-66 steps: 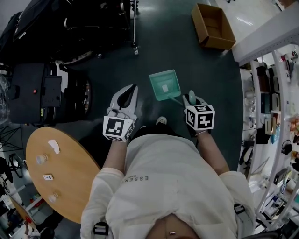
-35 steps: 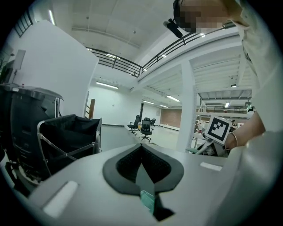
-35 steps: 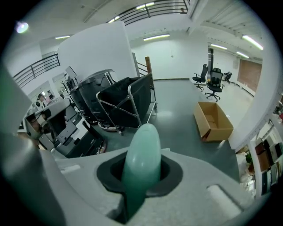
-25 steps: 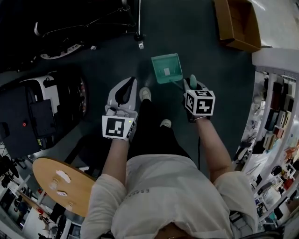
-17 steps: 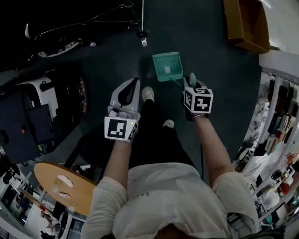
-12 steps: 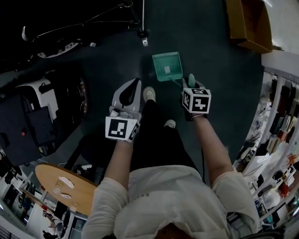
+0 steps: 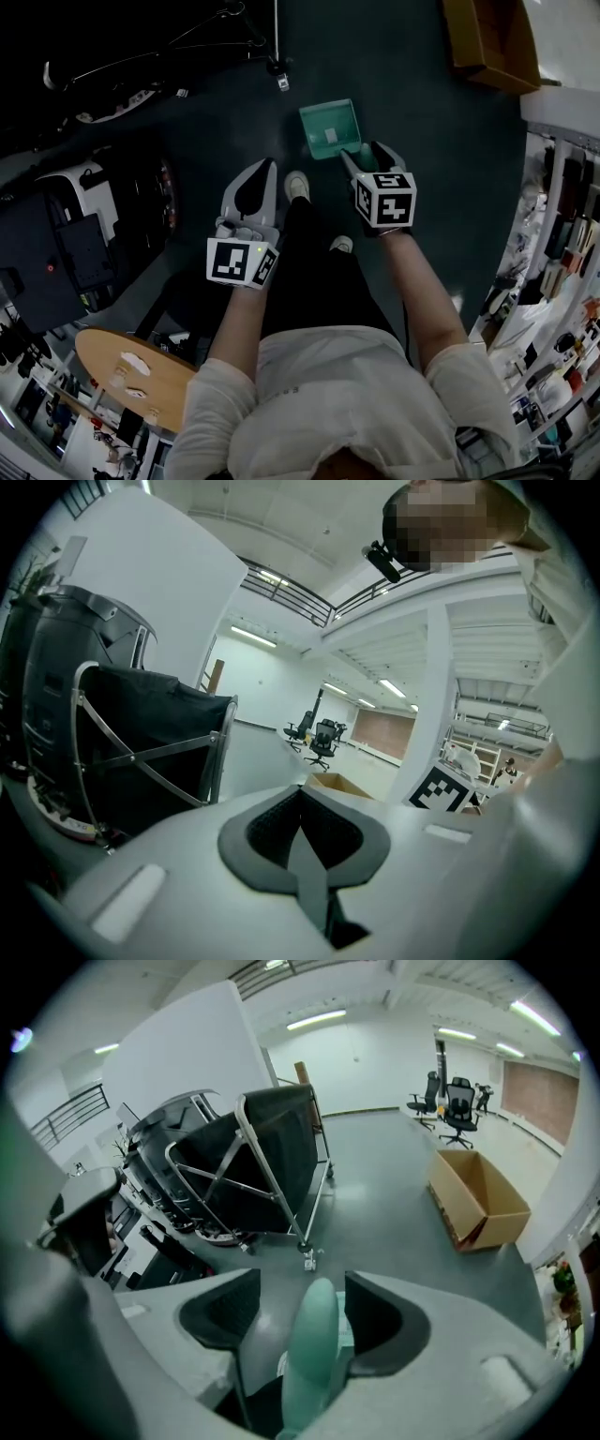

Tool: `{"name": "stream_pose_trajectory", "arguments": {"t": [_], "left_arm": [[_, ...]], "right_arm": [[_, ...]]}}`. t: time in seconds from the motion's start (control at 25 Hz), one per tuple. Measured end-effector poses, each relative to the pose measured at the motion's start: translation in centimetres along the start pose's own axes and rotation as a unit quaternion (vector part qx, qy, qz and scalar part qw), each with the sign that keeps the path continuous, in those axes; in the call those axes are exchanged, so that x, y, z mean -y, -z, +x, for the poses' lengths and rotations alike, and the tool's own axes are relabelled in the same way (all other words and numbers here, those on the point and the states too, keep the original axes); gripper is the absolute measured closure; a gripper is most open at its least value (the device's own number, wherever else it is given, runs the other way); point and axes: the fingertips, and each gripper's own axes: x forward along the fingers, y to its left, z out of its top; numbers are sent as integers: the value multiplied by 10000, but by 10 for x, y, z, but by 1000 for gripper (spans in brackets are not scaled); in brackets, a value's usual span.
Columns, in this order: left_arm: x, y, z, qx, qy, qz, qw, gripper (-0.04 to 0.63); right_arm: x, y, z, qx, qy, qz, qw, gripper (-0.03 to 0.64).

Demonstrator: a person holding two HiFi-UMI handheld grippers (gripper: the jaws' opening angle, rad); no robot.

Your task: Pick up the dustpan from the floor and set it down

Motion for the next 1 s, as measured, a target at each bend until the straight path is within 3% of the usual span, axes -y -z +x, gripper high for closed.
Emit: {"name": "stream_pose_trajectory", "arguments": {"t": [0.32,0.36,0.48,0.68,0.8,1.0], "left_arm": [[63,-29,-43,445,83,9,9990,578],[74,-34,-53,502,73,47,9987,578],[105,-51,-87,731,-3,134,9972,578],[155,-94,-160,1223,-96,11,9924,578],[185,-107,-198,1366,-126,403,9897,578],[218,-101,-242,1399,-131,905,9859,578]], "right_arm": [[4,-15,-112,1097,33,-92,9939,355],[3,-13,-130,1213,36,-140,9925,388],[4,-4,-187,1566,162,-374,9868,624],[-11,6,-283,2424,249,-841,9662,626],[-24,12,-338,2911,195,-1099,9501,626],[-34,32,-397,3260,84,-1103,9389,626]]}}
